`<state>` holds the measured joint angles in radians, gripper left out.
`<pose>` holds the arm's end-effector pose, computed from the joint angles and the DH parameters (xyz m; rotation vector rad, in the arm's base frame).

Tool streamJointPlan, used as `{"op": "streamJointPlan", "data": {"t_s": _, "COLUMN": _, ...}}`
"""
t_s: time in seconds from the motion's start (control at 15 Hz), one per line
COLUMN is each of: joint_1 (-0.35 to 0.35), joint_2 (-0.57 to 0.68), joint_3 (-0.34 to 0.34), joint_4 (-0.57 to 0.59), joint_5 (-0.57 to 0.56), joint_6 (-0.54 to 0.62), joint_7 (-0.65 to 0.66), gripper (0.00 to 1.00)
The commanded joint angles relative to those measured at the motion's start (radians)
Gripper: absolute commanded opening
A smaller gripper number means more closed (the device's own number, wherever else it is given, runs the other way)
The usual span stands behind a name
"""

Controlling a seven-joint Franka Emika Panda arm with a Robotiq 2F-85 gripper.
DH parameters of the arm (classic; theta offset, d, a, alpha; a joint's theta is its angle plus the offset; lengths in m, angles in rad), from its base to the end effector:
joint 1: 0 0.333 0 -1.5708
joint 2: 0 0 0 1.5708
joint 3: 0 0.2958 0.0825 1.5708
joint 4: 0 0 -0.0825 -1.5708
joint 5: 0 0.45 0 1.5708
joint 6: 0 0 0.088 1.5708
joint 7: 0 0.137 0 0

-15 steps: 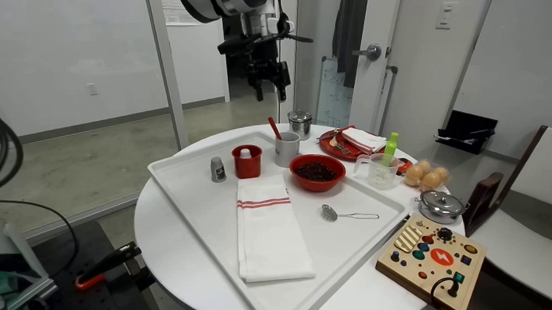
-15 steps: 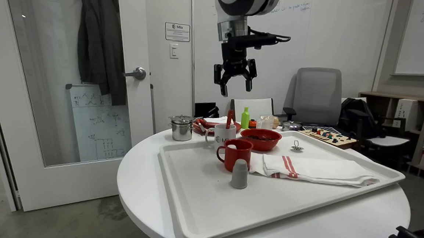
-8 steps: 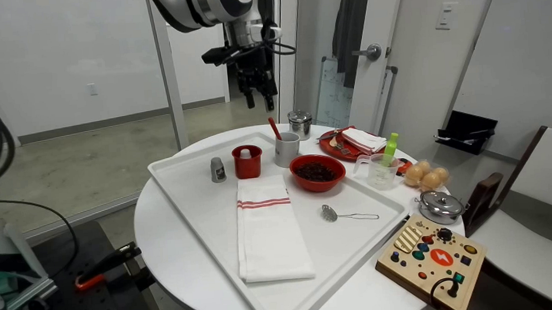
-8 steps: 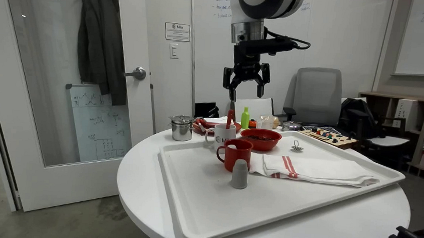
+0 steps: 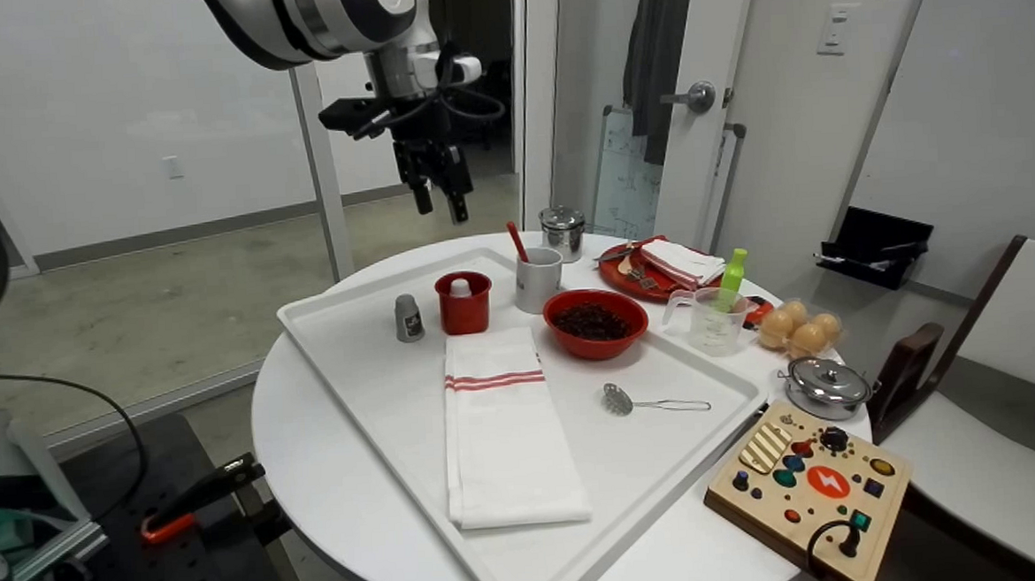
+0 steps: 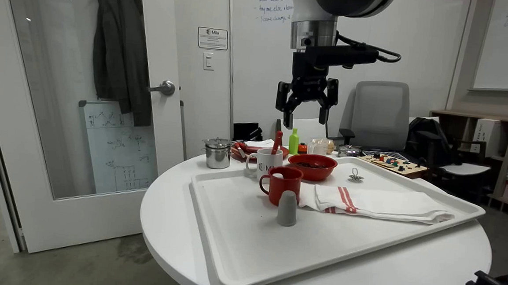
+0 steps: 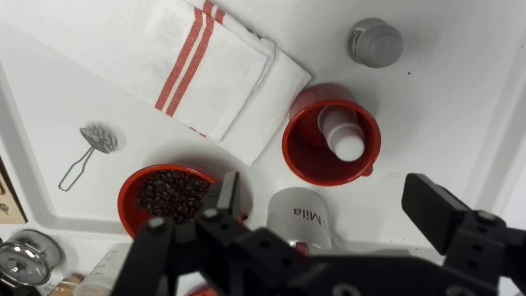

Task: Put the salt and pepper shaker in the red mug and use the spoon to mix the contents of the red bowl

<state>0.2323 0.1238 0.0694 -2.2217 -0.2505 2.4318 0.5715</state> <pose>0.5722 0.1728 0.2323 3.0199 -0.1320 0.2234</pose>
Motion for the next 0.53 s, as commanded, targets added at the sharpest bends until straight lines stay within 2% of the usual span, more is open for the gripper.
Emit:
{"op": "streamJointPlan", "data": {"t_s": 0.0, "joint_1": -0.012, "joint_2": 0.013, "joint_3": 0.025, "joint_4": -0.053, "joint_5": 0.023, "joint_6": 0.05, "joint_7": -0.03, "gripper": 1.0}}
{"op": "streamJointPlan", "data": {"t_s": 0.47, "joint_1": -0.004, "joint_2": 0.071, "joint_3": 0.029, "joint_4": -0.059, "joint_5": 0.035, "joint_6": 0.055, "joint_7": -0.04, "gripper": 1.0}}
